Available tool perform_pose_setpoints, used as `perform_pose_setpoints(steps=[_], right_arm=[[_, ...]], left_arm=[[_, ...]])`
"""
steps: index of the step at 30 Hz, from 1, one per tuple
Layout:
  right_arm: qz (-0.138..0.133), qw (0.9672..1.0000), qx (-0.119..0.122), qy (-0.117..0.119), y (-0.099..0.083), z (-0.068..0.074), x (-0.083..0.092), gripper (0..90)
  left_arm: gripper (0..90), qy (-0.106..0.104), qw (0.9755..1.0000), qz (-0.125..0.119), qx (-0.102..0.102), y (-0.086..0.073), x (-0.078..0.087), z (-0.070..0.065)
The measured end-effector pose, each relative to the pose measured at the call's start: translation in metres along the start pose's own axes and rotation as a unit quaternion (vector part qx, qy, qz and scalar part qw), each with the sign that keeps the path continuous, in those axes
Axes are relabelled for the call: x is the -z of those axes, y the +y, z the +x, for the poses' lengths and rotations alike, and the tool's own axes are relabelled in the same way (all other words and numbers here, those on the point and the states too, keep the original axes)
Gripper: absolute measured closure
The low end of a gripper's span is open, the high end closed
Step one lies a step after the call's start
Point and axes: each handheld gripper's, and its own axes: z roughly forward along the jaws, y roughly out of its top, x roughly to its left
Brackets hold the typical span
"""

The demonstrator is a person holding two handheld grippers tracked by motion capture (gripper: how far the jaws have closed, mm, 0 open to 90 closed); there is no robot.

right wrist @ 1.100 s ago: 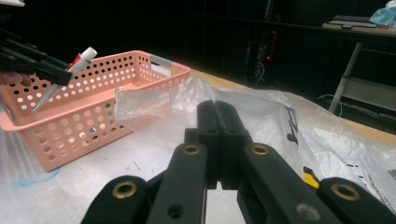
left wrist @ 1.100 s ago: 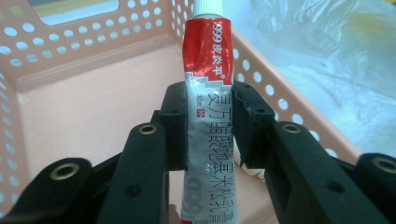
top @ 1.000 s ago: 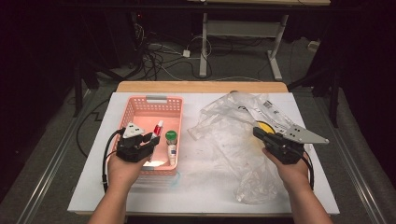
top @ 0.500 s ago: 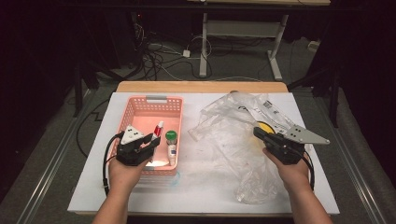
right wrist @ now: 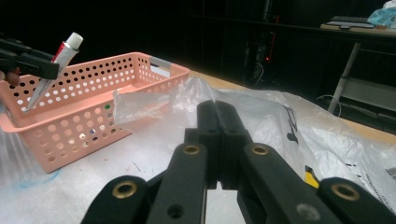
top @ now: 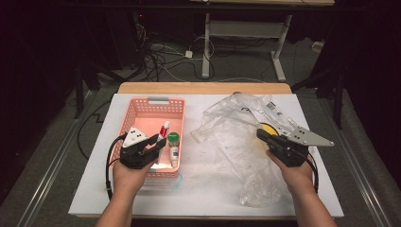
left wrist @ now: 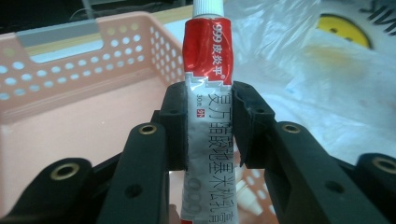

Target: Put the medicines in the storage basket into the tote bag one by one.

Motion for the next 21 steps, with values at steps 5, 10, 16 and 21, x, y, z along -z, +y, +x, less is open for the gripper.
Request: perform_pose_setpoints(steps=[5,10,16,21], right_arm=[[0.001,1.0,0.002,-0.001,0.0,0.0,0.0,90.0],[0.0,1.0,0.002,-0.001,0.0,-0.001,0.001,90.0],[-0.001,1.0,0.003,-0.002,0.001,0.0,0.001,90.0],[0.0,1.0,0.001,-0.001,0.001,0.001,0.001,90.0]], left_arm=[[67.3,-0.014,0.9998,-0.008,-0.009,0.006,0.002,-0.011],[67.4,-0.037,0.9989,-0.015,-0.022,0.012,0.002,-0.026],[67.4,-0.062,0.9972,-0.018,-0.038,0.017,-0.001,-0.045],[67.3,-0.079,0.996,-0.017,-0.039,0.017,-0.006,-0.053]])
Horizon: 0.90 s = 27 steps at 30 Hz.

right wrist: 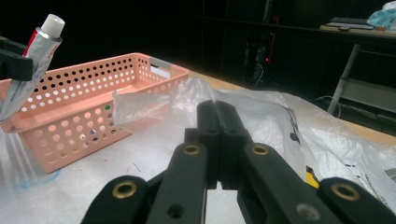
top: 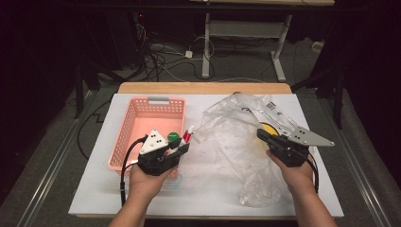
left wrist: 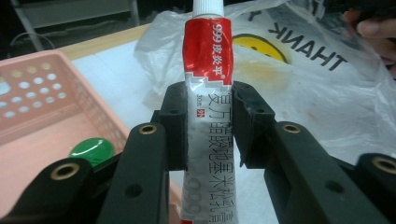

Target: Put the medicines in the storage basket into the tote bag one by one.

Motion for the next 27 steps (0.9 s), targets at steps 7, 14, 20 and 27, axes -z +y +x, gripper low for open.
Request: perform_pose_setpoints(steps=[7,14,20,27], right_arm=[[-0.001,1.0,0.001,0.001,0.0,0.001,0.0,90.0],[-0.003,1.0,0.002,0.002,0.001,0.001,0.0,90.0],[-0.003,1.0,0.006,0.004,0.001,0.002,0.001,90.0],[-0.006,0.9999,0.007,0.005,0.003,0.003,0.002,90.0]], left_arm=[[67.3,-0.012,0.9999,0.008,-0.006,-0.003,-0.01,-0.01],[67.3,-0.028,0.9992,0.021,-0.016,-0.007,-0.023,-0.021],[67.3,-0.043,0.9984,0.028,-0.025,-0.008,-0.03,-0.03],[67.3,-0.052,0.9975,0.035,-0.033,-0.009,-0.037,-0.037]])
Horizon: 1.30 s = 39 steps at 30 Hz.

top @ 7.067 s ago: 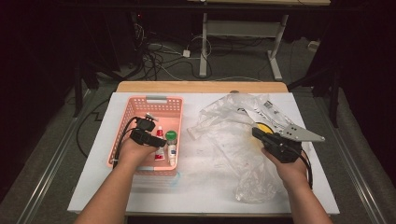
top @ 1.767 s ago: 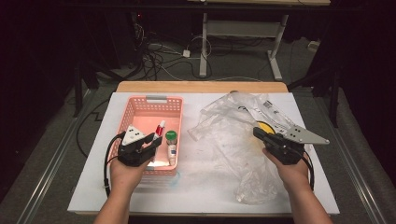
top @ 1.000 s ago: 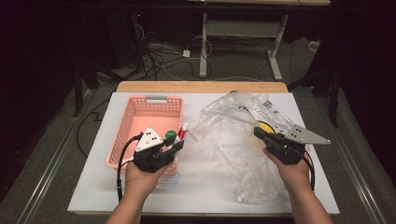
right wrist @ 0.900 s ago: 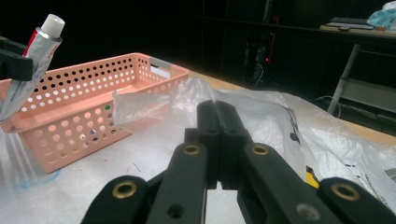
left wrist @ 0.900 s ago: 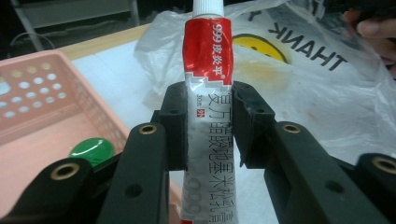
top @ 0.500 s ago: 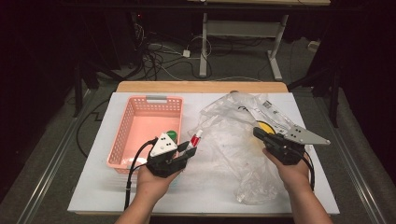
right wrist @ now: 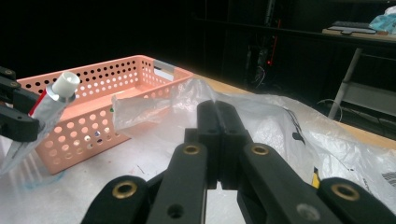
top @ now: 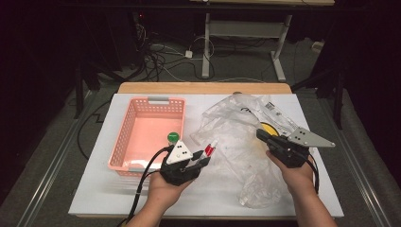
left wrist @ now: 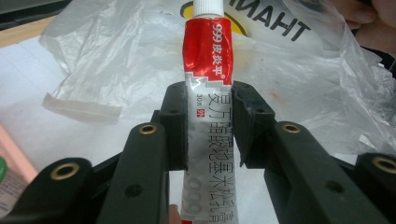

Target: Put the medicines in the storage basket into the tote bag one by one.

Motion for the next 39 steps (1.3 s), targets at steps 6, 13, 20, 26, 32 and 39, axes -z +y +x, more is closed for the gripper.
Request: perform_pose_setpoints(steps=[6,13,20,26,32,39], right_arm=[[0.0,1.0,0.001,-0.001,0.001,0.002,0.001,90.0],[-0.003,1.0,0.002,-0.001,0.002,0.003,0.002,90.0],[-0.002,1.0,-0.005,-0.002,0.001,0.002,0.003,90.0],[0.0,1.0,-0.002,0.0,0.0,0.002,0.002,90.0],[-0.003,1.0,-0.001,0.001,0.002,0.003,0.003,90.0],[-0.009,1.0,0.0,0.001,0.003,0.001,0.004,90.0]], left_arm=[[67.3,-0.007,0.9999,0.01,-0.004,-0.002,-0.007,-0.004],[67.3,-0.013,0.9996,0.022,-0.011,-0.003,-0.019,-0.009],[67.3,-0.016,0.9996,0.023,-0.006,0.003,-0.035,-0.012],[67.3,-0.013,0.9995,0.024,-0.016,0.012,-0.051,-0.016],[67.3,-0.013,0.9992,0.033,-0.021,0.017,-0.069,-0.017],[67.3,-0.014,0.9989,0.043,-0.014,0.019,-0.085,-0.012]])
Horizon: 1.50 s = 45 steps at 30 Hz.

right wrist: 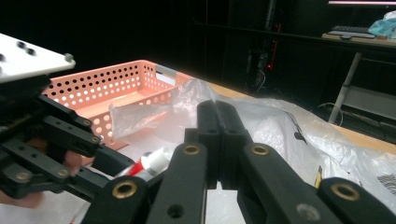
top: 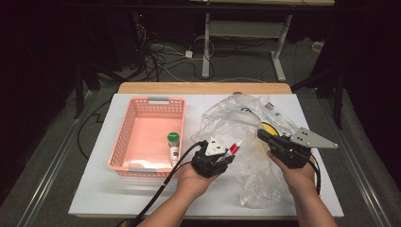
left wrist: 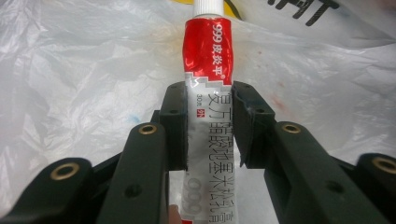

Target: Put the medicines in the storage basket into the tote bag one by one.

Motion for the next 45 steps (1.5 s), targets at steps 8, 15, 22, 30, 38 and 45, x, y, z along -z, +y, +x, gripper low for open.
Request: perform_pose_setpoints(steps=[8,15,22,30,38,45], right_arm=[[0.0,1.0,0.001,0.002,0.0,0.0,-0.001,90.0],[0.001,1.0,-0.003,0.002,0.001,0.0,-0.001,90.0],[-0.002,1.0,-0.004,0.002,0.0,0.0,-0.001,90.0],[-0.004,1.0,-0.004,0.003,0.001,-0.001,-0.001,90.0],[-0.008,0.9999,-0.009,0.004,0.002,-0.003,0.0,90.0],[-0.011,0.9999,-0.011,0.003,0.003,-0.004,0.0,90.0]], left_arm=[[67.3,0.001,1.0,0.006,0.004,0.004,-0.012,0.005],[67.3,0.008,0.9999,0.011,0.009,0.009,-0.027,0.009],[67.3,0.019,0.9996,0.015,0.014,0.016,-0.039,0.013],[67.3,0.028,0.9992,0.023,0.015,0.024,-0.049,0.017],[67.2,0.037,0.9989,0.028,0.012,0.031,-0.06,0.018],[67.2,0.045,0.9985,0.028,0.01,0.036,-0.07,0.018]])
